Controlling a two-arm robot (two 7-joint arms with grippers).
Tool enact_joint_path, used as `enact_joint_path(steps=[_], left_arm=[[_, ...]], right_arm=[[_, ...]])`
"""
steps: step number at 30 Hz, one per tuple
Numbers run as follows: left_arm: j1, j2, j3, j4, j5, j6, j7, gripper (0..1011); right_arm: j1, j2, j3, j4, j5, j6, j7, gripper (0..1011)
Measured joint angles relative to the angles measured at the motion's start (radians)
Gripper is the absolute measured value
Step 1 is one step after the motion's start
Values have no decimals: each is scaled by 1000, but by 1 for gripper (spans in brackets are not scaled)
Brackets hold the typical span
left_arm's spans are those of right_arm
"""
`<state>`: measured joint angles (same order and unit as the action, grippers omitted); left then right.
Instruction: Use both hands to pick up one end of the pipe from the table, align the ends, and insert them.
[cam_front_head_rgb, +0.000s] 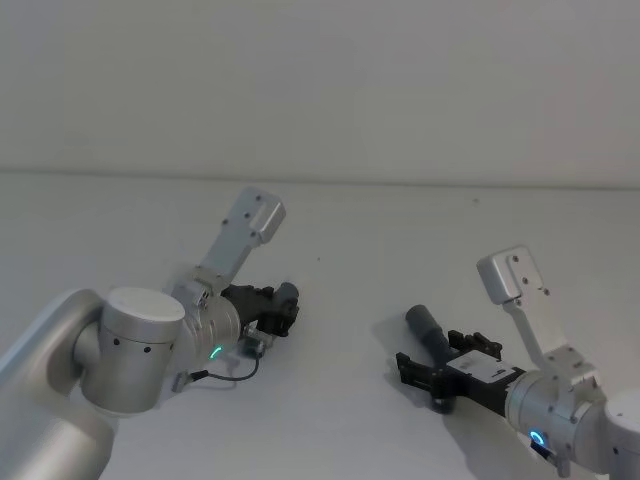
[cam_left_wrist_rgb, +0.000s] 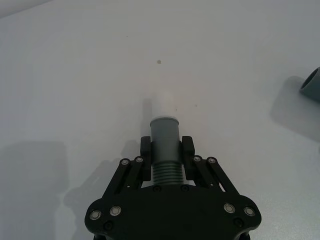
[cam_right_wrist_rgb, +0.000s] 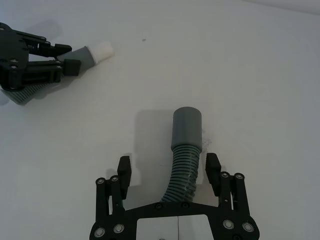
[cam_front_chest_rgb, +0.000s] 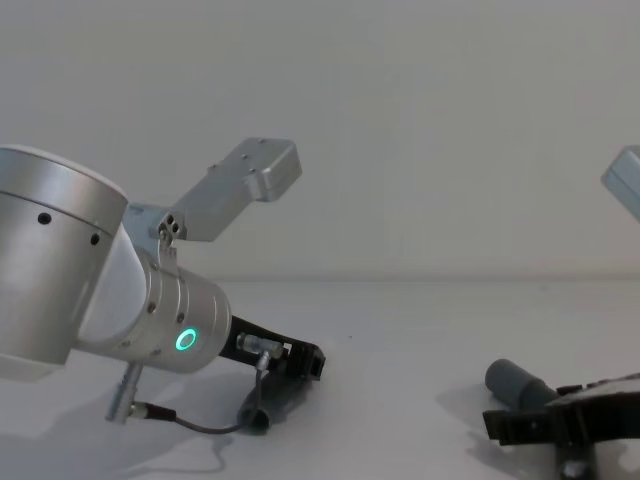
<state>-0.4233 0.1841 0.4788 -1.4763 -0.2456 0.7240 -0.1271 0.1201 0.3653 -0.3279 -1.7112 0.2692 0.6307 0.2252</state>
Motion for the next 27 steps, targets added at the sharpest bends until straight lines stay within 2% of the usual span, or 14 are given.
enact_joint_path(steps=[13, 14, 16, 17, 19, 20, 27], left_arm=[[0, 0, 0, 0, 0, 0, 0, 347], [0, 0, 0, 0, 0, 0, 0, 346], [0, 0, 0, 0, 0, 0, 0, 347], [0, 0, 0, 0, 0, 0, 0, 347], [0, 0, 0, 0, 0, 0, 0, 346], [0, 0, 0, 0, 0, 0, 0, 346], [0, 0, 0, 0, 0, 0, 0, 347]], right_arm=[[4, -4, -2, 8, -6, 0, 1, 579], [4, -4, -2, 9, -6, 0, 1, 516], [4, -5, -2, 9, -6, 0, 1, 484], [4, -5, -3, 10, -7, 0, 1, 412], [4, -5, -3, 10, -7, 0, 2, 374], [4, -5, -3, 10, -7, 0, 2, 318], [5, -6, -3, 11, -8, 0, 2, 290]])
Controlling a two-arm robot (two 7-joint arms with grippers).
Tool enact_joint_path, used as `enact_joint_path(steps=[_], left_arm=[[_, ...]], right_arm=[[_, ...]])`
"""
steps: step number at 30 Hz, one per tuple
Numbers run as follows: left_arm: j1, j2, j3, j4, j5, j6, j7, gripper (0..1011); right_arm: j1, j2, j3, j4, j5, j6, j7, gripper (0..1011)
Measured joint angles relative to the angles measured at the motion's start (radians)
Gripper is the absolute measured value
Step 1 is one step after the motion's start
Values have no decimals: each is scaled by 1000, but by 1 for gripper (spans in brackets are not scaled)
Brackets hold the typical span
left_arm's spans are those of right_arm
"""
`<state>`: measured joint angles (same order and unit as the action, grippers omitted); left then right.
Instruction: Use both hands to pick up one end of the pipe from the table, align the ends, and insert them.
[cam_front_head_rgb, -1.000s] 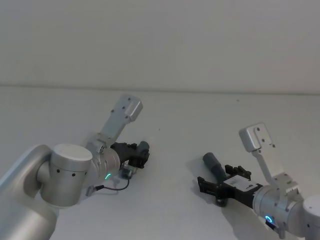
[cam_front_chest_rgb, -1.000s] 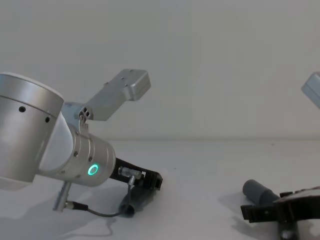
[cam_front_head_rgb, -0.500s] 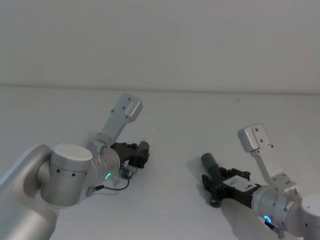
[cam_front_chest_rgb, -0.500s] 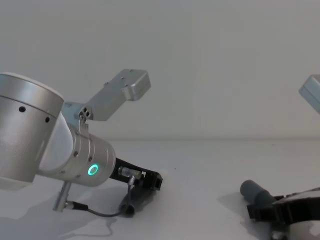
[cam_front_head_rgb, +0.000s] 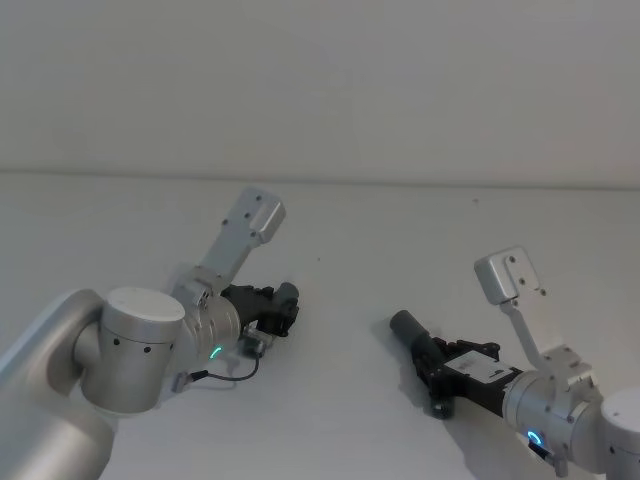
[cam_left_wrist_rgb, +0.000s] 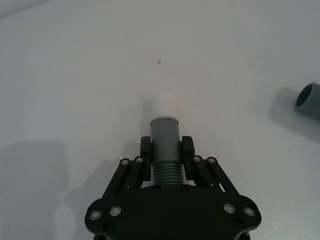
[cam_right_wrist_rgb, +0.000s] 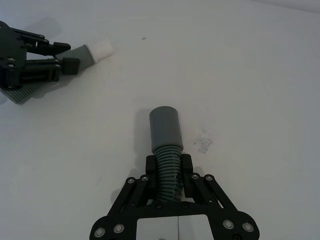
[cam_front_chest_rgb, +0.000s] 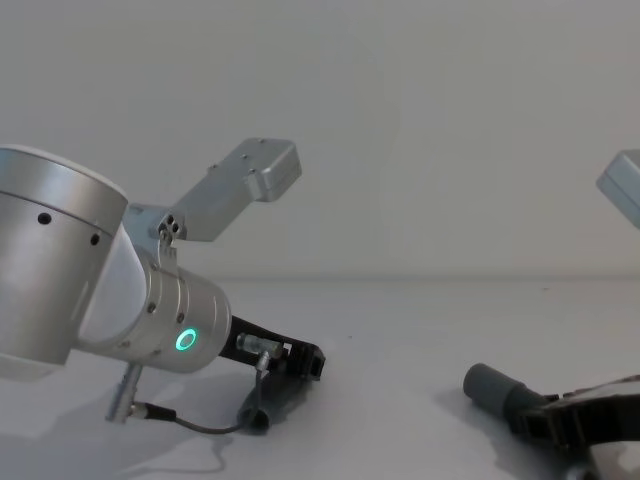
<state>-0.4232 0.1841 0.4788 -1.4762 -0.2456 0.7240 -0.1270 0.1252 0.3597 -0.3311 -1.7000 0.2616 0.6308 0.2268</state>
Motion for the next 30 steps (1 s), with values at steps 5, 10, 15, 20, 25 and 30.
enact_joint_path(steps=[5, 10, 15, 20, 25, 30], left_arm=[[0, 0, 0, 0, 0, 0, 0, 347], [-1, 1, 2, -1, 5, 0, 0, 346], [-5, 10, 14, -10, 21, -10, -4, 346], [-11, 26, 26, -26, 37, -33, -16, 346], [-19, 48, 39, -47, 53, -68, -40, 346], [-29, 76, 53, -71, 64, -118, -80, 347]], right_arm=[[0, 0, 0, 0, 0, 0, 0, 290], [-2, -1, 3, 0, -1, -4, 1, 290], [-13, 0, 13, -5, 0, -36, 6, 290], [-24, 5, 24, -14, 0, -76, 13, 290], [-34, 18, 39, -26, -3, -128, 27, 290], [-43, 46, 55, -37, -6, -197, 57, 290]])
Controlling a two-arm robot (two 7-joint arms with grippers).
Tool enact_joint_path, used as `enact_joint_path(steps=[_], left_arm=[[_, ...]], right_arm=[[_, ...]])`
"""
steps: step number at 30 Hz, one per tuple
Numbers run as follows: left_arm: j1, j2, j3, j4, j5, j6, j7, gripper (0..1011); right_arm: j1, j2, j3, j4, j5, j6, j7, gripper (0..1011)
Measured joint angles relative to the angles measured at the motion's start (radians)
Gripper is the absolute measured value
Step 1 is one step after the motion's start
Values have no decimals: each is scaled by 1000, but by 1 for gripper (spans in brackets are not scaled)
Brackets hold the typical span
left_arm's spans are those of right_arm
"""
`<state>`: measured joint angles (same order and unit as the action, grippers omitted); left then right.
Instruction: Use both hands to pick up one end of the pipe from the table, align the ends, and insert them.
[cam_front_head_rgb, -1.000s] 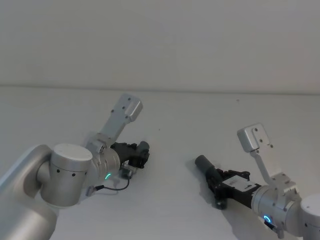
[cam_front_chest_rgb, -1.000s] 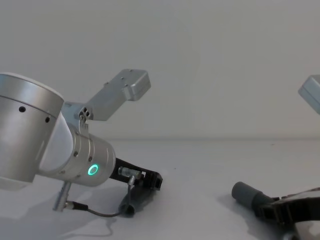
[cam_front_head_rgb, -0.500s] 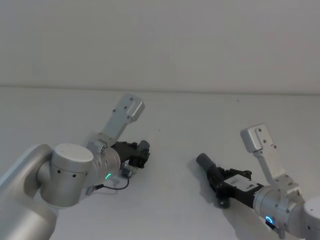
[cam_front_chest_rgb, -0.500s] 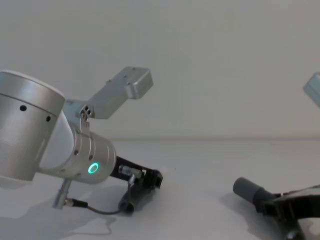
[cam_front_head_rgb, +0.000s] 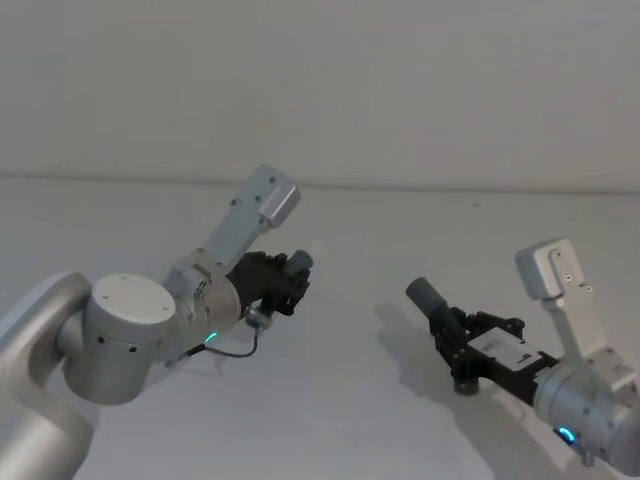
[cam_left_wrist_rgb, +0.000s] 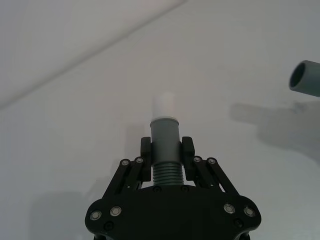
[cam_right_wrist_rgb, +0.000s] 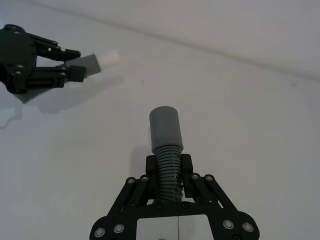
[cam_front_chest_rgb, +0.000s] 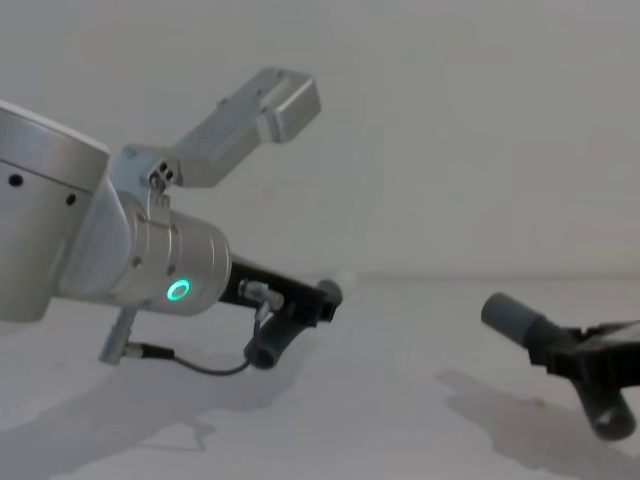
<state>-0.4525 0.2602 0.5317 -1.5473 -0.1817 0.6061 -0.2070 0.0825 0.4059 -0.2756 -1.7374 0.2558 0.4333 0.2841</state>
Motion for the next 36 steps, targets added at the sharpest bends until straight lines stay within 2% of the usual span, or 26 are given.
enact_joint_path(steps=[3, 12, 17, 27, 36], left_arm=[[-5, 16, 6, -11, 3, -30, -30, 346], [-23, 61, 20, -31, -2, -105, -130, 346], [-39, 93, 28, -35, -16, -154, -206, 347], [-83, 162, 46, -30, -49, -246, -366, 346], [-129, 215, 66, -8, -66, -312, -493, 346]], right_arm=[[-2, 15, 5, -4, 0, -25, 16, 290], [-5, 94, 20, -13, 8, -131, 116, 290], [-5, 135, 21, -14, 14, -181, 169, 290], [7, 231, 13, -9, 20, -299, 299, 290], [26, 291, 1, -2, 11, -378, 376, 290]])
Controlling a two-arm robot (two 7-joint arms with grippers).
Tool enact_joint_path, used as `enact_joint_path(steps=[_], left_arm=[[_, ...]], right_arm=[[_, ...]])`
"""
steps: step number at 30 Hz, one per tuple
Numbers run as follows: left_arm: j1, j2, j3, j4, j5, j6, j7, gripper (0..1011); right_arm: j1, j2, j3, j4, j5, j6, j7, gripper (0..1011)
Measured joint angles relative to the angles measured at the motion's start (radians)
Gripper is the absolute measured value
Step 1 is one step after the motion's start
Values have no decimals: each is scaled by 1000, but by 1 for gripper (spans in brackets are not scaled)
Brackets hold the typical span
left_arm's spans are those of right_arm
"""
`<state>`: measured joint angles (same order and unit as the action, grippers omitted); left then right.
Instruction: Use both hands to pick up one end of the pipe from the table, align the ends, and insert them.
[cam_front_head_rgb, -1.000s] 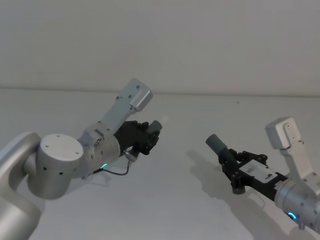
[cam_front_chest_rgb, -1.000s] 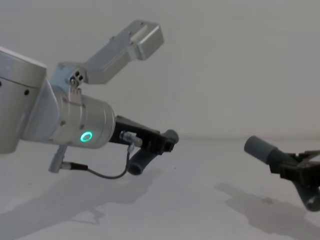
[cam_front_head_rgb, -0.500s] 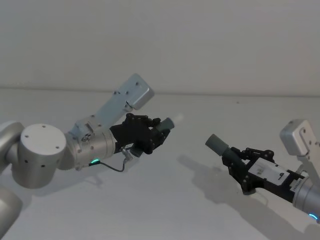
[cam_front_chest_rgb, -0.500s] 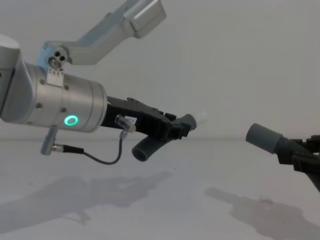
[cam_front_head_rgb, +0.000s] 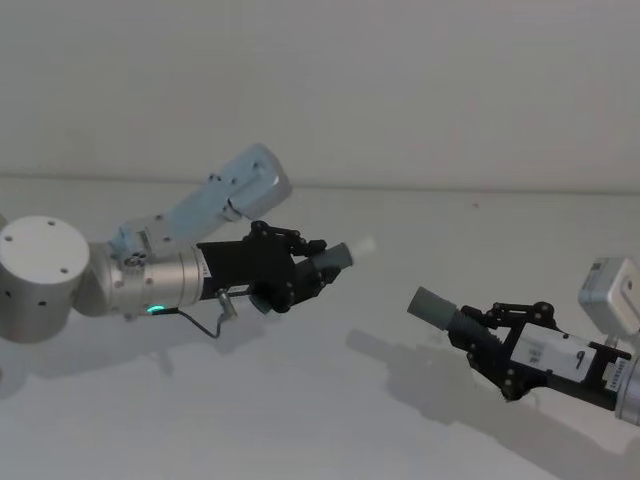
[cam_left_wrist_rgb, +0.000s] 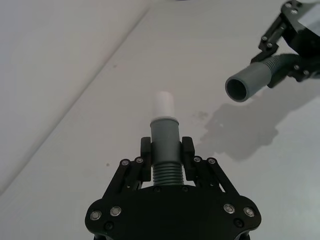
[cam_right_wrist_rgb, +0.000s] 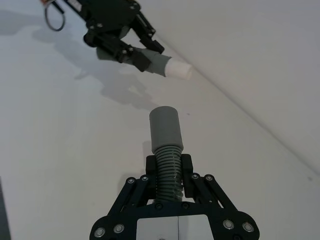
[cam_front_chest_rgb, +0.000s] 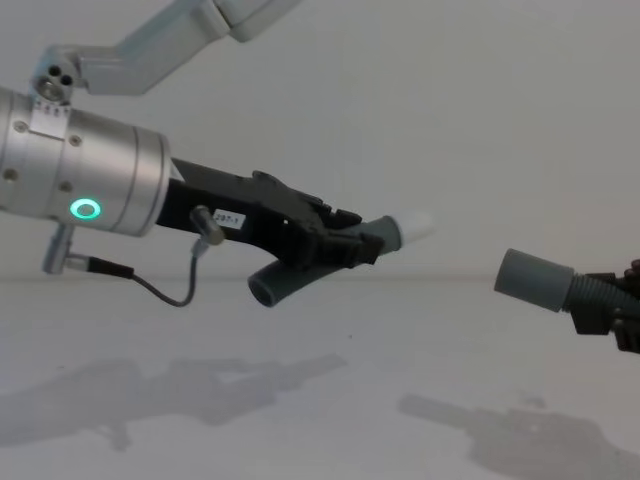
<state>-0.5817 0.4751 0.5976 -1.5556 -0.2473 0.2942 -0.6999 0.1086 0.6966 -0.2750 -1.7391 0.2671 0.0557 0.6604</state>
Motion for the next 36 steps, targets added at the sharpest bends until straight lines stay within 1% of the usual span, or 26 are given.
enact_joint_path(steps=[9, 12, 22, 31, 36], left_arm=[[-43, 39, 21, 24, -6, -54, -95, 346], [-53, 47, 27, 32, -10, -68, -119, 346], [-103, 75, 58, 62, -30, -128, -243, 346], [-135, 90, 85, 69, -37, -157, -313, 346], [-146, 97, 95, 68, -37, -164, -334, 346]], right_arm=[[20, 39, -11, 12, -1, -54, 55, 290], [27, 48, -14, 16, 1, -65, 70, 290], [56, 71, -30, 33, 11, -96, 117, 290], [77, 83, -45, 42, 13, -110, 141, 290], [84, 87, -50, 42, 16, -113, 145, 290]])
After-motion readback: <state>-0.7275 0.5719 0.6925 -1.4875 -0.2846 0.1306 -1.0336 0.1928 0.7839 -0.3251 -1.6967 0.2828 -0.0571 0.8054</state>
